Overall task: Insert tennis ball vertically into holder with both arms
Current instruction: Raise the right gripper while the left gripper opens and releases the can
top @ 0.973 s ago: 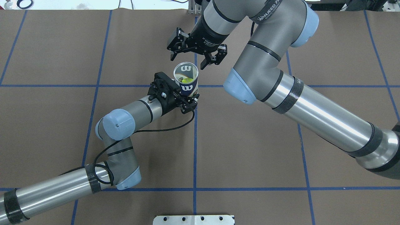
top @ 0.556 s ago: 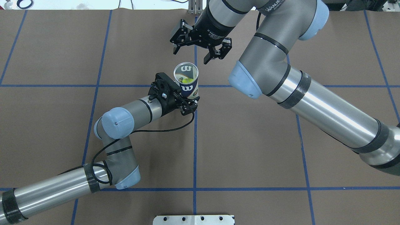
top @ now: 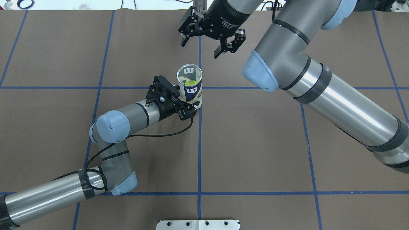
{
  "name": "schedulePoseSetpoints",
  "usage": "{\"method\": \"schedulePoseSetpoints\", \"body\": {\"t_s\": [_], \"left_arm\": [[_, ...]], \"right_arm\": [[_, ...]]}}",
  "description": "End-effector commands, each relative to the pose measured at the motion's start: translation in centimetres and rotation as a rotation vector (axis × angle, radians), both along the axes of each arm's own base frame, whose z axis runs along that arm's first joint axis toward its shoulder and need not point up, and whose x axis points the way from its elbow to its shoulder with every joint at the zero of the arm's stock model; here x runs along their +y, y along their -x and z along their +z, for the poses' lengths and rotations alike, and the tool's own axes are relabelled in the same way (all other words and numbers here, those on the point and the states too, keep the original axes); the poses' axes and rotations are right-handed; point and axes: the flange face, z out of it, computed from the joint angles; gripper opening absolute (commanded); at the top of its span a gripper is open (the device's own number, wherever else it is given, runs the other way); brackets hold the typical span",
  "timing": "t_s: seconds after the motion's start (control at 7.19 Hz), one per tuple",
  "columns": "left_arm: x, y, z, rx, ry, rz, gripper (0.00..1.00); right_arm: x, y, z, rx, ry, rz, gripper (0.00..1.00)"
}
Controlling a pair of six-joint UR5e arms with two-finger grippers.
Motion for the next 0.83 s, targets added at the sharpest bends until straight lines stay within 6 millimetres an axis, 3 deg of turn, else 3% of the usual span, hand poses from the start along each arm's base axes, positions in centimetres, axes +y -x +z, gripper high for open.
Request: {"method": "schedulePoseSetpoints", "body": {"t_s": [0.0, 0.14, 0.28, 0.42, 0.7], "left_arm": [[1.4, 2.7, 2.2, -0.005, 0.002, 0.009, 0.99], [2.8, 4.9, 3.9, -0.011, 0.004, 0.038, 0.99], [3.5, 7.3, 5.1, -0.017, 0.006, 0.043, 0.99], [2.3, 10.5, 6.1, -0.053, 0.026, 0.072, 0.99], [-3.2, 18.3, 6.3, -0.194, 0.191, 0.173, 0.99]], "right_arm": [[0.4, -1.2, -0.3, 0.004, 0.011, 0.003, 0.99], [0.0, -2.0, -0.2, -0.001, 0.017, 0.004, 0.99], [-0.9, -4.4, 0.2, -0.011, 0.037, 0.006, 0.99], [-0.6, -8.0, 1.8, -0.017, 0.034, 0.044, 0.99], [-1.6, -18.7, 7.1, -0.044, 0.048, 0.088, 0.99]]}}
